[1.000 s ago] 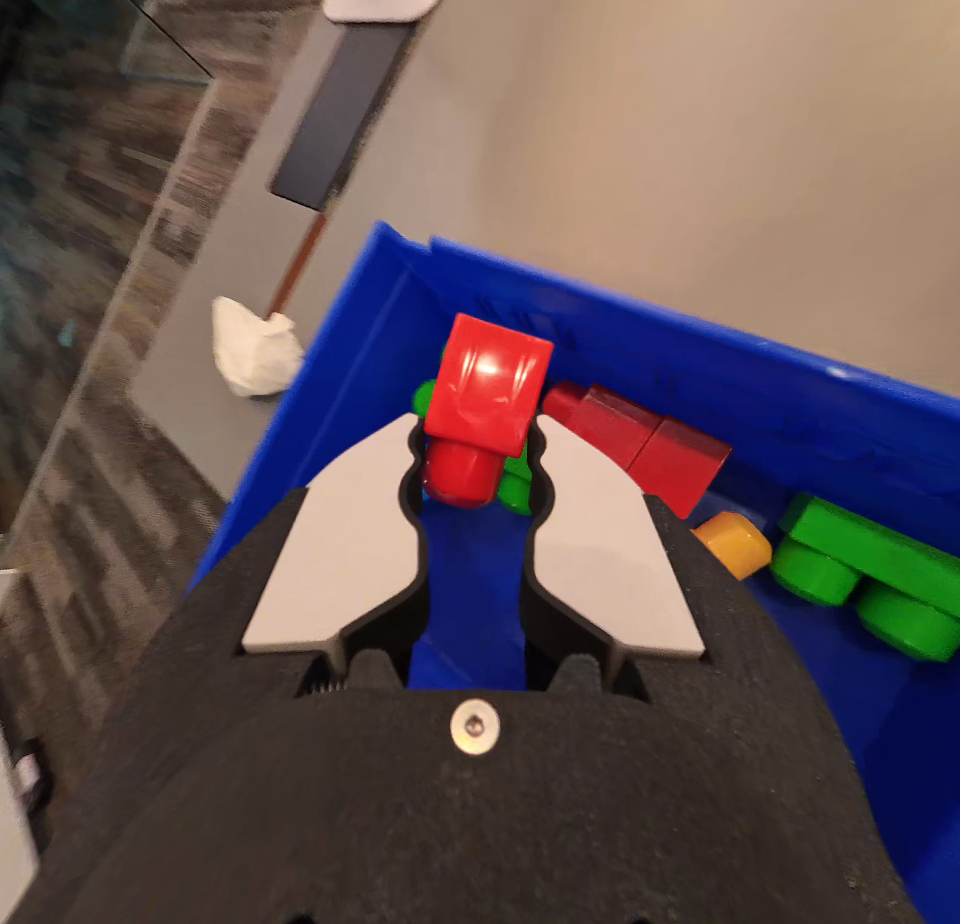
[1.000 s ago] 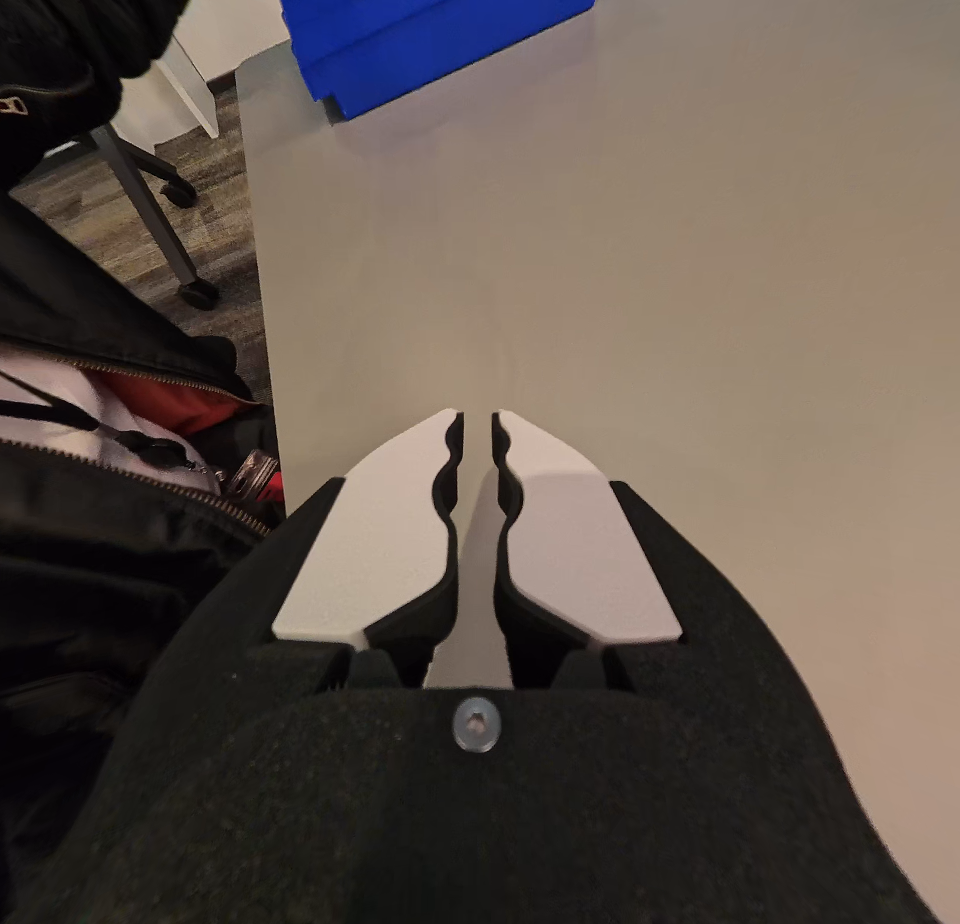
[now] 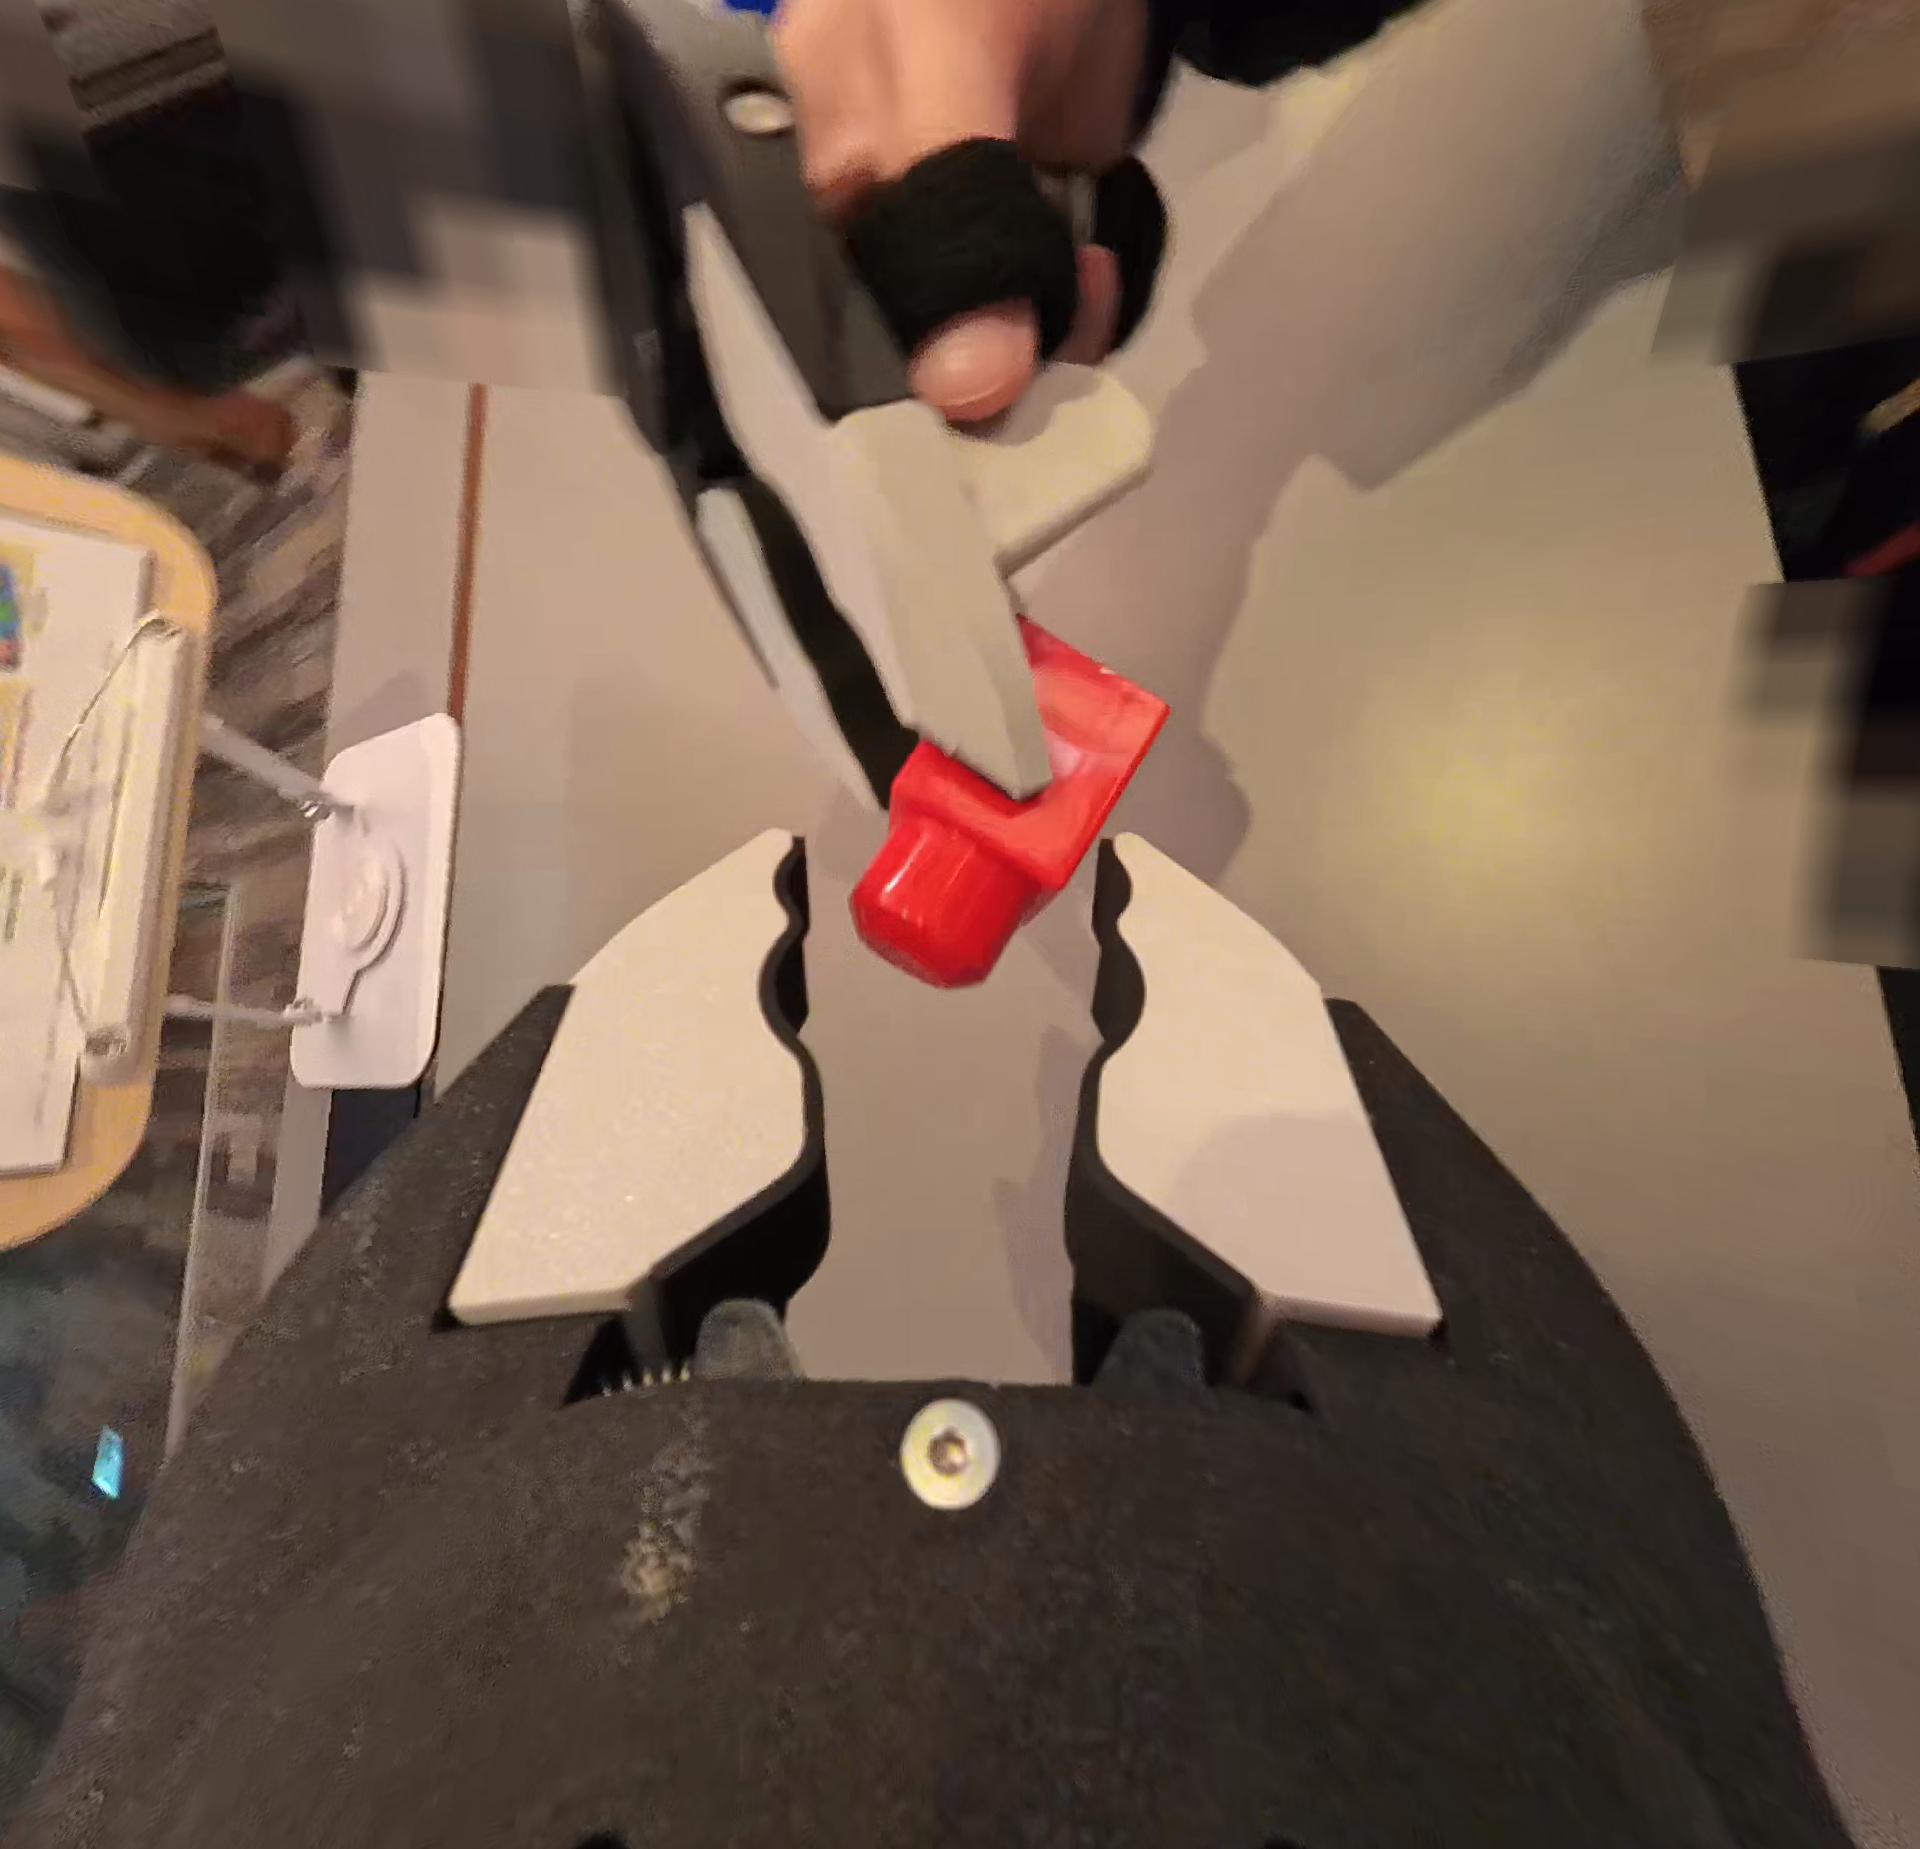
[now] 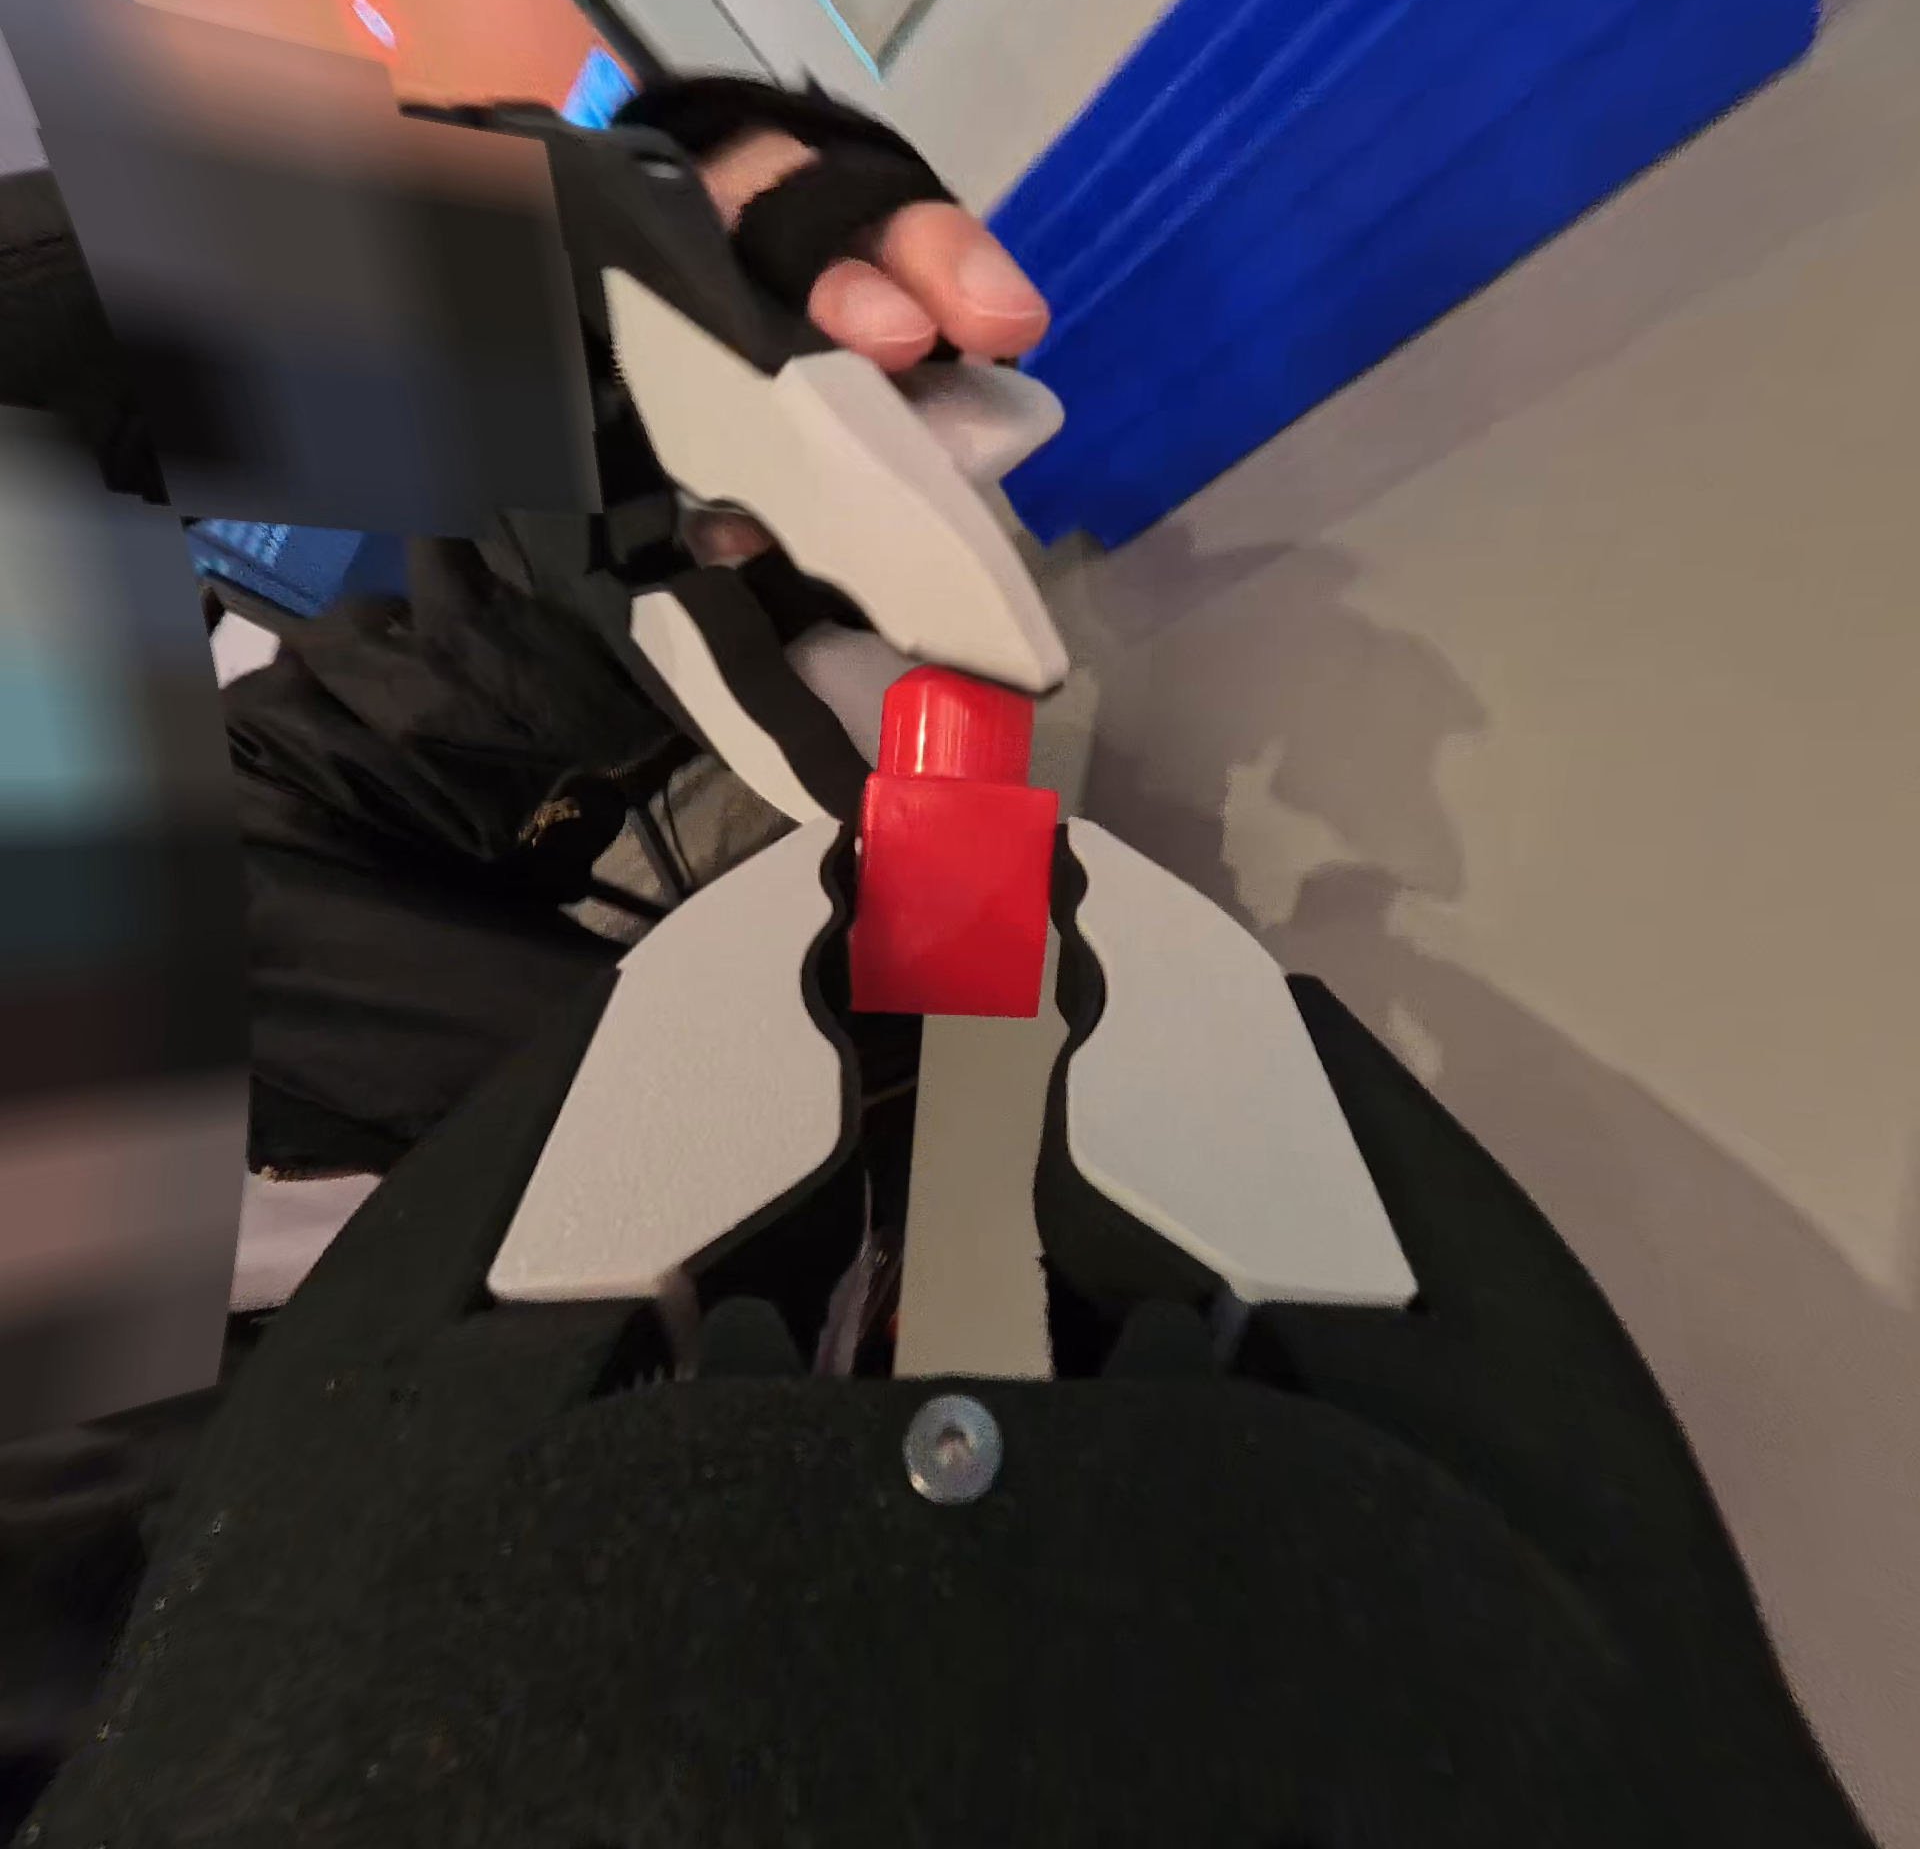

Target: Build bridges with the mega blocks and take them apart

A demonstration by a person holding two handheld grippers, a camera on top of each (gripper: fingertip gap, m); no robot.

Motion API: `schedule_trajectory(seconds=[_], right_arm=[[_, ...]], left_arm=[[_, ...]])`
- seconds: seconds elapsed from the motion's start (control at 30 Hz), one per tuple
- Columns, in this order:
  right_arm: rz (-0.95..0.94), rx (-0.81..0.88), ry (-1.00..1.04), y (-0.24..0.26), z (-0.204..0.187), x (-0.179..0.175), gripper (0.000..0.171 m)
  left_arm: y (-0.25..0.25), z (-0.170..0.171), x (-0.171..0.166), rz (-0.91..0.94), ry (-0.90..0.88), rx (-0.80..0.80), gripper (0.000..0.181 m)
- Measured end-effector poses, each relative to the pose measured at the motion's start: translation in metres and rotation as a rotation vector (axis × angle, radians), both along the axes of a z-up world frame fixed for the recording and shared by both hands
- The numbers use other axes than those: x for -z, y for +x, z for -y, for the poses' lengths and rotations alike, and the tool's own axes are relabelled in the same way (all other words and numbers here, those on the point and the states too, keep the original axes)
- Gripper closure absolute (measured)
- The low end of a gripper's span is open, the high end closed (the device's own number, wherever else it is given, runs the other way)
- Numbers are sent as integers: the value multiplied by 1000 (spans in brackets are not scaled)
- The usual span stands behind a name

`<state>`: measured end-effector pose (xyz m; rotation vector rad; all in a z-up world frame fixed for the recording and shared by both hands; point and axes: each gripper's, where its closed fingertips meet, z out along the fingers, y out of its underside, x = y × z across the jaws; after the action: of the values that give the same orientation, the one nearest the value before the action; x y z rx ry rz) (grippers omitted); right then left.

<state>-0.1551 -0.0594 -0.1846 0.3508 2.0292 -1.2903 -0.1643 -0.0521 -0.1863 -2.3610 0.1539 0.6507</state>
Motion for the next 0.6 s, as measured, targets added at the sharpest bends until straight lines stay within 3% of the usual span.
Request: schedule_trajectory(seconds=[0.1, 0.17, 0.3, 0.37, 0.6], right_arm=[[-94, 51, -200, -8, -5, -13, 136], [-259, 71, -294, -9, -8, -19, 136], [-656, 90, -277, -7, -10, -13, 136], [-712, 85, -304, -1, -8, -17, 136], [-709, 84, -327, 1, -10, -13, 136]], left_arm=[[0, 3, -6, 87, 214, -71, 126], [6, 1, -9, 216, 347, -90, 125], [8, 0, -30, 305, 548, -109, 138], [10, -1, -35, 325, 575, -94, 147], [10, -9, -28, 339, 575, -89, 152]])
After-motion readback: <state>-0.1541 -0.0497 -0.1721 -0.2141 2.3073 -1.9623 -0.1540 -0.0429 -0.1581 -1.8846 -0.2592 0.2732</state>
